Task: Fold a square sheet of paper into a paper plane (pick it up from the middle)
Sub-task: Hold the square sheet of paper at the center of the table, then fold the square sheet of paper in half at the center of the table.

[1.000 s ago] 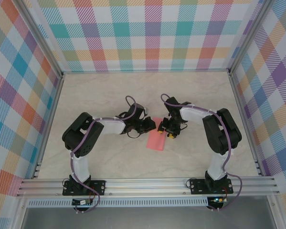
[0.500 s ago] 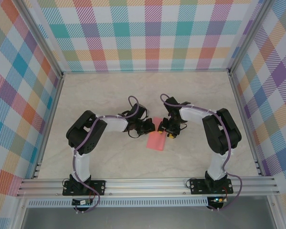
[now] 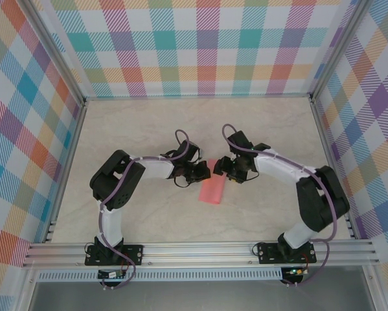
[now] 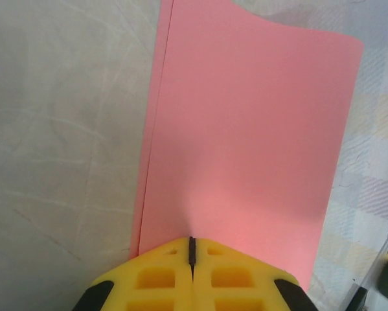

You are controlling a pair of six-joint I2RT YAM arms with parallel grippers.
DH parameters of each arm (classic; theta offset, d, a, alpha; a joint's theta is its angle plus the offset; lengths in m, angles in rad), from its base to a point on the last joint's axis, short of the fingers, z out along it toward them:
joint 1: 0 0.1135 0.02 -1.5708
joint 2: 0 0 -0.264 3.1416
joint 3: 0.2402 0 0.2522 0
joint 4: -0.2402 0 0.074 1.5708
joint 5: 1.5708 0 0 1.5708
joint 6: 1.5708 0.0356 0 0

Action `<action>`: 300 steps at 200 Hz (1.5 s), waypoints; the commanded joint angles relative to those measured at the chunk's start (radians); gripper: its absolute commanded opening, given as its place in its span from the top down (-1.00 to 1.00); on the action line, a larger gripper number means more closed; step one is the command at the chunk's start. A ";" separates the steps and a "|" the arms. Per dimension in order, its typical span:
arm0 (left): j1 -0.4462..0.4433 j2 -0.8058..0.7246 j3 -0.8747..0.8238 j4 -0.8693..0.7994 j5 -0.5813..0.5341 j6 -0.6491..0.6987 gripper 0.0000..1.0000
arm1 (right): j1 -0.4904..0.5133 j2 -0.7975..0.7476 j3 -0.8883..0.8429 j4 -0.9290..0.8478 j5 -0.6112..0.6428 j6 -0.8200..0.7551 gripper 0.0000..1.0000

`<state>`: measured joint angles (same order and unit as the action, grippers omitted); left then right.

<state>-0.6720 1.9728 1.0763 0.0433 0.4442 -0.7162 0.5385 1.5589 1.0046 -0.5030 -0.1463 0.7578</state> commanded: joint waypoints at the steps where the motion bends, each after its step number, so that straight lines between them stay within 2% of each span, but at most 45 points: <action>1: -0.003 0.057 -0.062 -0.212 -0.134 0.023 1.00 | 0.002 -0.047 -0.046 0.138 -0.061 0.025 -0.05; 23: -0.003 0.062 -0.055 -0.224 -0.137 0.023 1.00 | 0.002 0.007 -0.045 0.216 -0.123 0.056 0.71; 35: -0.003 0.065 -0.052 -0.231 -0.141 0.023 1.00 | 0.002 0.047 -0.038 0.241 -0.145 0.072 1.00; 111: -0.003 0.096 -0.051 -0.257 -0.159 -0.002 1.00 | 0.004 0.191 -0.021 0.219 -0.131 0.062 1.00; 180: -0.003 0.121 -0.046 -0.313 -0.206 -0.026 1.00 | 0.003 0.209 -0.063 0.200 -0.120 -0.016 1.00; 245: -0.003 0.140 -0.069 -0.358 -0.234 -0.051 1.00 | -0.028 0.166 -0.127 0.170 -0.071 -0.088 1.00; 300: -0.001 0.154 -0.099 -0.334 -0.236 -0.058 1.00 | -0.153 0.023 -0.271 0.220 -0.120 -0.135 1.00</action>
<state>-0.6739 1.9839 1.0863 0.0021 0.4110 -0.7673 0.4400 1.6405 0.7822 -0.2325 -0.2813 0.6693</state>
